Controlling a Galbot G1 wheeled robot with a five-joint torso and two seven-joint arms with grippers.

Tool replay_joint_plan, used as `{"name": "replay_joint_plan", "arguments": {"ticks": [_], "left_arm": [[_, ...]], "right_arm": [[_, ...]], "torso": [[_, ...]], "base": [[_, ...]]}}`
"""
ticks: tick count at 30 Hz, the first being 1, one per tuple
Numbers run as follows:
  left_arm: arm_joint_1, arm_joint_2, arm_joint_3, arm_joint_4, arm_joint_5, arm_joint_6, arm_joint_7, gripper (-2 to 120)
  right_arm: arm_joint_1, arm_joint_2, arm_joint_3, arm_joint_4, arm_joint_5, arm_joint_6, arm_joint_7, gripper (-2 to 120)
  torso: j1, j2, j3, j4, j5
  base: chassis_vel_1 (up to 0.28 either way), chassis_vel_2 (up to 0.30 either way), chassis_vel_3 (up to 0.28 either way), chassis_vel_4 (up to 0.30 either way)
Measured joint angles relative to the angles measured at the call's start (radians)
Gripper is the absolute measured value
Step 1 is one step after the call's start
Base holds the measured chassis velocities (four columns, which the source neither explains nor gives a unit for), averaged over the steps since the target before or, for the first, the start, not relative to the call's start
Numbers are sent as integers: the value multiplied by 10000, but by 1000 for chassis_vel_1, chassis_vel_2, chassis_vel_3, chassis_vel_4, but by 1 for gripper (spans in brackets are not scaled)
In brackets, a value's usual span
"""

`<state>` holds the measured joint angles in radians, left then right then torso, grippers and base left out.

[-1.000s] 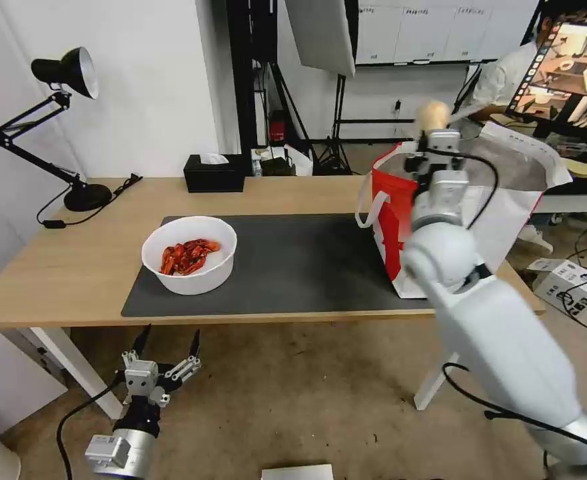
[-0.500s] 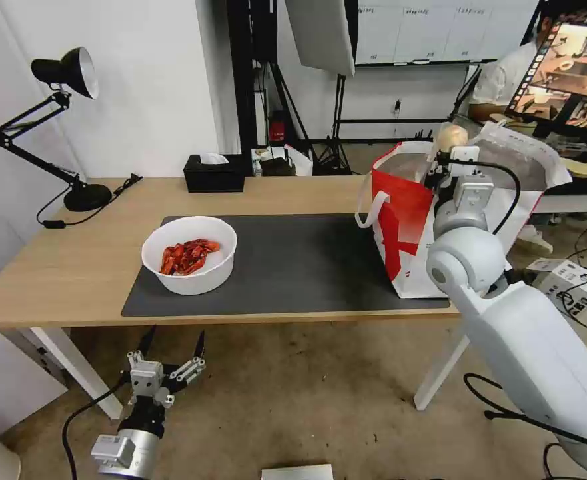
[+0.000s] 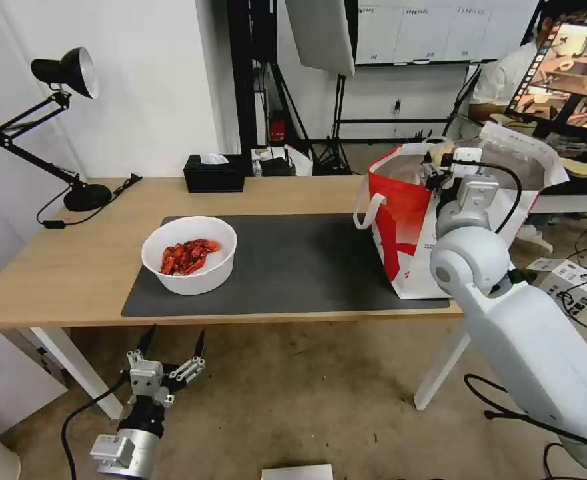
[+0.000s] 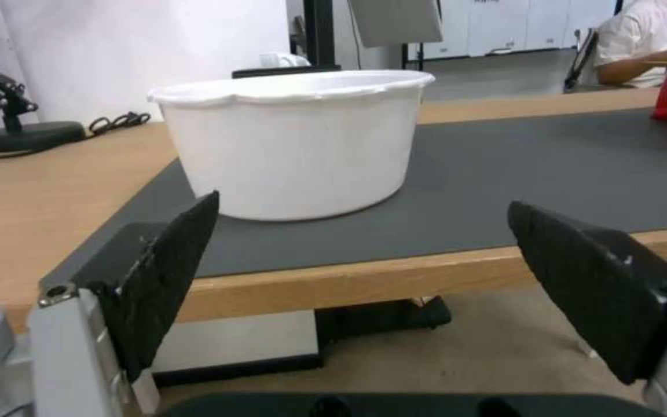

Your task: Pick up the trash from the table and place it into the takeout bag.

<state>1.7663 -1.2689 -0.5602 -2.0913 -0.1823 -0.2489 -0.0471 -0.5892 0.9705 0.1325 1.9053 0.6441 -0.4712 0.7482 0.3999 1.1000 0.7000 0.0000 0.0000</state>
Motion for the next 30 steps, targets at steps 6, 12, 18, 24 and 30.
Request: {"name": "replay_joint_plan", "arguments": {"ticks": [6, 12, 18, 24, 30], "left_arm": [[-61, 11, 24, 43, -1, 16, -3, 100], [-93, 25, 37, 46, -7, 24, -4, 100], [-94, 27, 40, 23, -12, 27, -6, 100], [-90, 22, 38, -9, -18, 28, -6, 100], [-154, 12, 42, -41, -47, 30, -7, 100]], "right_arm": [[8, 33, -9, -30, 25, 6, -19, 100], [5, 24, -8, -2, 54, 9, -27, 100], [-12, 13, -2, 38, 70, 15, -28, 100], [-36, 4, 11, 95, 102, 54, -39, 100], [-233, -45, 170, 412, 482, 865, -547, 100]], "torso": [[0, 0, 0, 0, 0], [0, 0, 0, 0, 0], [0, 0, 0, 0, 0], [0, 0, 0, 0, 0], [1, 0, 0, 0, 0]], "base": [[0, 0, 0, 0], [0, 0, 0, 0], [0, 0, 0, 0], [0, 0, 0, 0], [0, 0, 0, 0]]}}
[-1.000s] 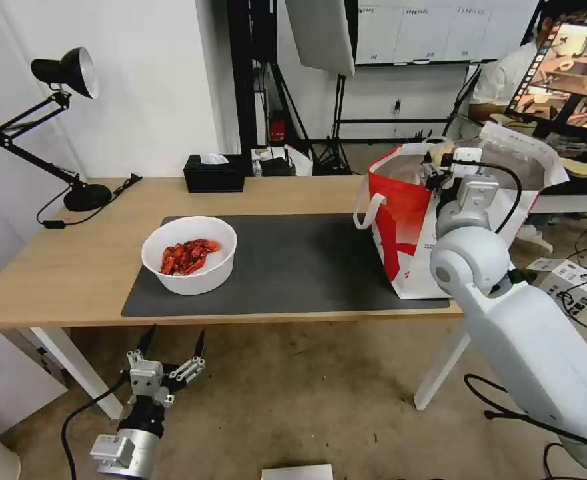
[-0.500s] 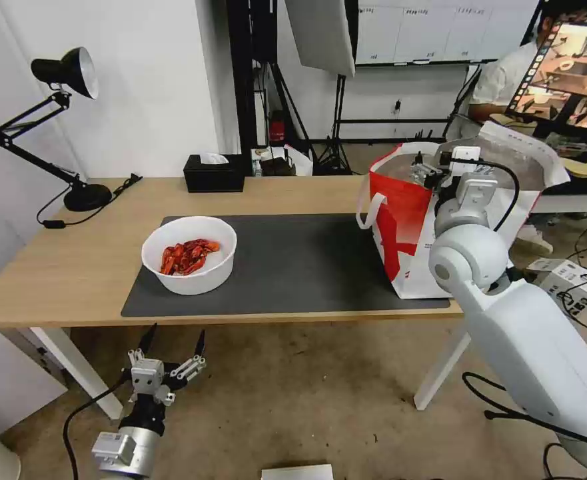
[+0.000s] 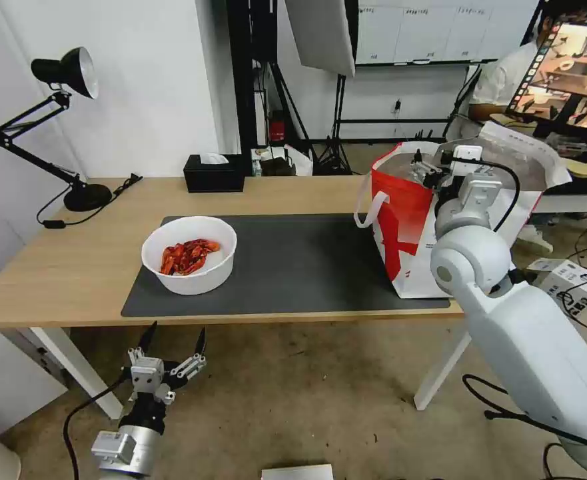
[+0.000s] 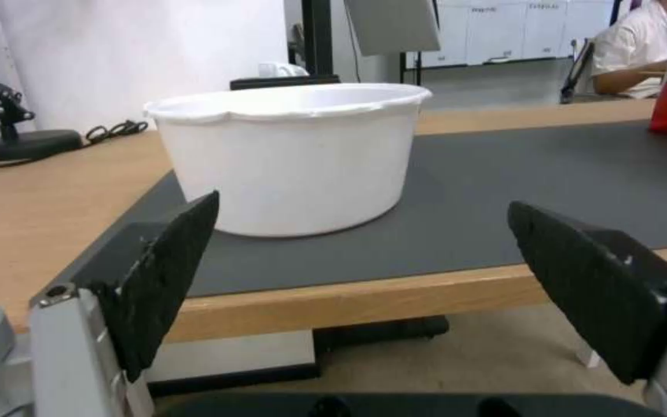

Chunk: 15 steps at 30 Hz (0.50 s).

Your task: Pick up the trash from the table and place it into the takeout bag.

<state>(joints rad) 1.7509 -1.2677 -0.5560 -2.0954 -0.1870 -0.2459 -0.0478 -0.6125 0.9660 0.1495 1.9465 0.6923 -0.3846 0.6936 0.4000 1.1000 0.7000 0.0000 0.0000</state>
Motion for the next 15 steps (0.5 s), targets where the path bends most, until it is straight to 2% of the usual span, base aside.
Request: {"name": "replay_joint_plan", "arguments": {"ticks": [2, 3, 4, 7, 15], "left_arm": [[-16, -6, 26, -3, -3, 2, 0, 100], [-27, -22, 47, -4, -3, 3, 0, 100], [-27, -22, 47, -4, -3, 3, 0, 100], [-37, -41, 86, -35, -4, 4, 0, 100], [-30, -69, 103, -85, -4, -28, 2, 100]], "right_arm": [[-242, -130, 119, 322, 145, 419, -509, 100], [-672, -293, 283, 712, 241, 753, -1127, 100], [-672, -293, 283, 712, 241, 753, -1127, 100], [-1939, -628, 708, 1562, 260, 1486, -2463, 100], [-3189, -906, 1088, 2470, 156, 2132, -3589, 100]], "torso": [[0, 0, 0, 1, 0], [0, 0, 0, 1, -1], [0, 0, 0, 1, -1], [-1, 0, -1, -3, 2], [0, 0, -1, 1, -1]], "base": [[0, 0, 0, 0], [0, 0, 0, 0], [0, 0, 0, 0], [0, 0, 0, 0], [0, 0, 0, 0]]}}
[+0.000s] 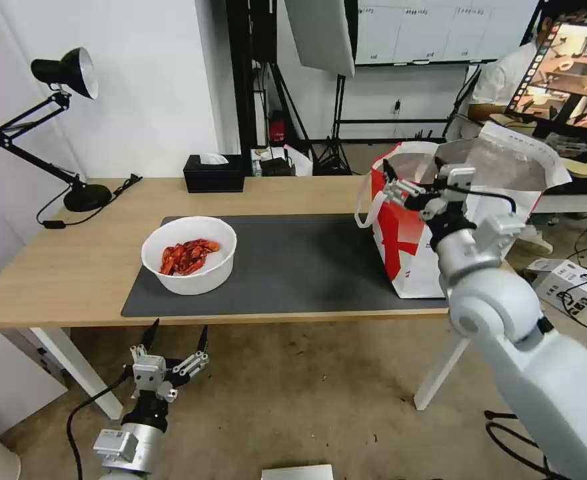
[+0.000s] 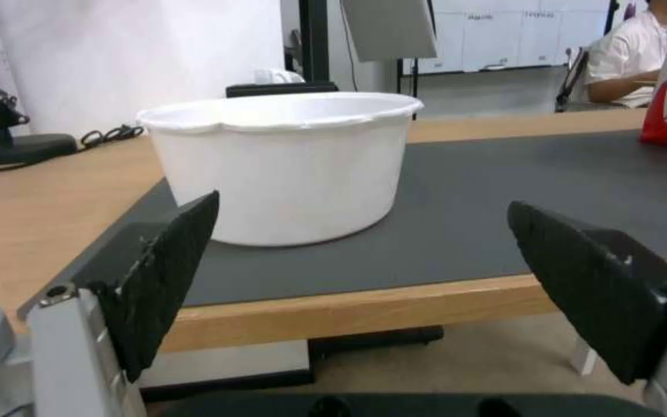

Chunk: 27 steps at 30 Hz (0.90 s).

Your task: Pick up the trash from the table and place it into the takeout bag.

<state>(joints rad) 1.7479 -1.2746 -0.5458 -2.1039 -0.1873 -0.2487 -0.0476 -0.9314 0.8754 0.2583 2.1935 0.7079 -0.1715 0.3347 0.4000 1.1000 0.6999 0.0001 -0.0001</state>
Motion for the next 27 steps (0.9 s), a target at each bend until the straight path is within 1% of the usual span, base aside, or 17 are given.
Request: {"name": "replay_joint_plan", "arguments": {"ticks": [2, 3, 5, 6, 8, 9, 12, 16, 17, 19, 20, 23, 27], "left_arm": [[7, -57, 22, -25, 0, -34, 5, 100], [7, -57, 22, -25, 0, -34, 5, 100], [26, -78, 39, -38, 0, -75, 10, 100], [26, -78, 39, -38, 0, -75, 10, 100], [41, -79, 40, -47, -1, -111, 17, 100], [41, -79, 40, -47, -1, -111, 17, 100], [57, -105, 93, -60, -3, -144, 25, 100], [61, -123, 120, -68, 1, -149, 29, 100], [67, -153, 154, -68, 20, -157, 35, 100], [76, -171, 186, -66, 50, -183, 43, 100], [76, -171, 186, -66, 50, -183, 43, 100], [86, -181, 230, -63, 94, -201, 49, 100], [93, -179, 231, -78, 99, -203, 49, 100]], "right_arm": [[-839, -47, 182, 321, -204, 314, -367, 100], [-839, -47, 182, 321, -204, 314, -367, 100], [-1907, 15, 419, 544, -523, 623, -671, 100], [-1907, 15, 419, 544, -523, 623, -671, 100], [-3218, 290, 734, 676, -1046, 1054, -972, 100], [-3218, 290, 734, 676, -1046, 1054, -972, 100], [-4651, 789, 1051, 734, -1872, 1680, -1190, 100], [-5095, 994, 1116, 701, -2254, 1910, -1214, 100], [-5671, 1307, 1162, 541, -2799, 2302, -1233, 100], [-6182, 1674, 1150, 242, -3345, 2754, -1252, 100], [-6182, 1674, 1150, 242, -3345, 2754, -1252, 100], [-6695, 2143, 916, -306, -3951, 3299, -1300, 100], [-6917, 2402, 709, -704, -4295, 3583, -1291, 100]], "torso": [[0, 0, 0, 0, 1], [0, 0, 0, 0, 1], [-1, 1, 0, -1, 0], [-1, 1, 0, -1, 0], [-1, 1, 0, -3, 3], [-1, 1, 0, -3, 3], [-1, 1, 0, -2, 1], [-1, 1, 0, -2, 0], [-1, 1, 0, -3, 1], [-1, 1, 0, -2, 1], [-1, 1, 0, -2, 1], [-1, 0, 0, -2, 1], [-1, 0, 0, -2, 0]], "base": [[0, 0, 0, 0], [0, 0, 0, 0], [0, 0, 0, 0], [0, 0, 0, 0], [0, 0, 0, 0], [0, 0, 0, 0], [0, 0, 0, 0], [0, 0, 0, 0], [0, 0, 0, 0], [0, 0, 0, 0], [0, 0, 0, 0], [0, 0, 0, 0], [0, 0, 0, 0]]}}
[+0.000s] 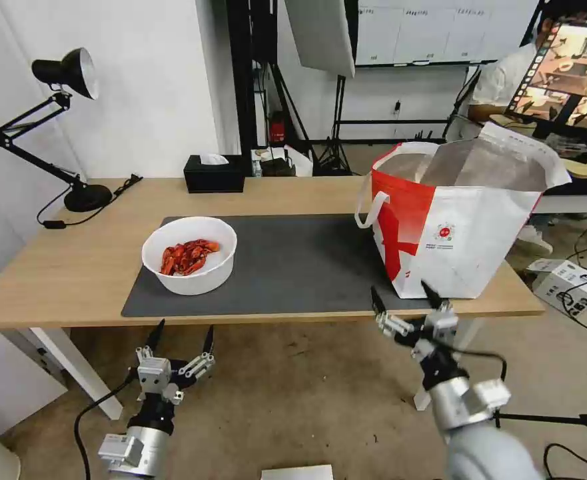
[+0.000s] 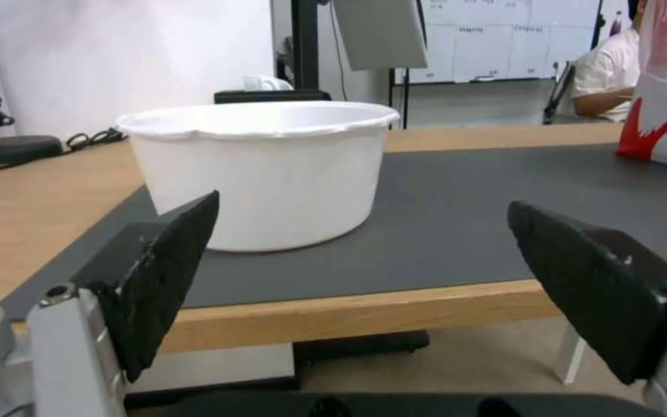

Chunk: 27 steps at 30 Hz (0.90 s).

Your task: Pick up the trash from the table and place it into the takeout bag.

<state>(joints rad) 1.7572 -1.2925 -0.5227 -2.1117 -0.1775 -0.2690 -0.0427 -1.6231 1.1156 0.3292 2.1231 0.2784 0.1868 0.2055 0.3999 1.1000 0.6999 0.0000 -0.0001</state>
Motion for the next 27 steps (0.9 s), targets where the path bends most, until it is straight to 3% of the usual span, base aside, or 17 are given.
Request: {"name": "replay_joint_plan", "arguments": {"ticks": [10, 27], "left_arm": [[80, 25, -130, -71, -37, -70, 3, 100], [82, 41, -102, -15, -43, -89, 29, 100]], "right_arm": [[-483, 460, -418, -426, -634, 57, 477, 100], [-468, 572, -635, -534, -906, -307, 890, 100]], "torso": [[1, 0, 0, 1, 0], [1, 0, 1, 0, 2]], "base": [[0, 0, 0, 0], [0, 0, 0, 0]]}}
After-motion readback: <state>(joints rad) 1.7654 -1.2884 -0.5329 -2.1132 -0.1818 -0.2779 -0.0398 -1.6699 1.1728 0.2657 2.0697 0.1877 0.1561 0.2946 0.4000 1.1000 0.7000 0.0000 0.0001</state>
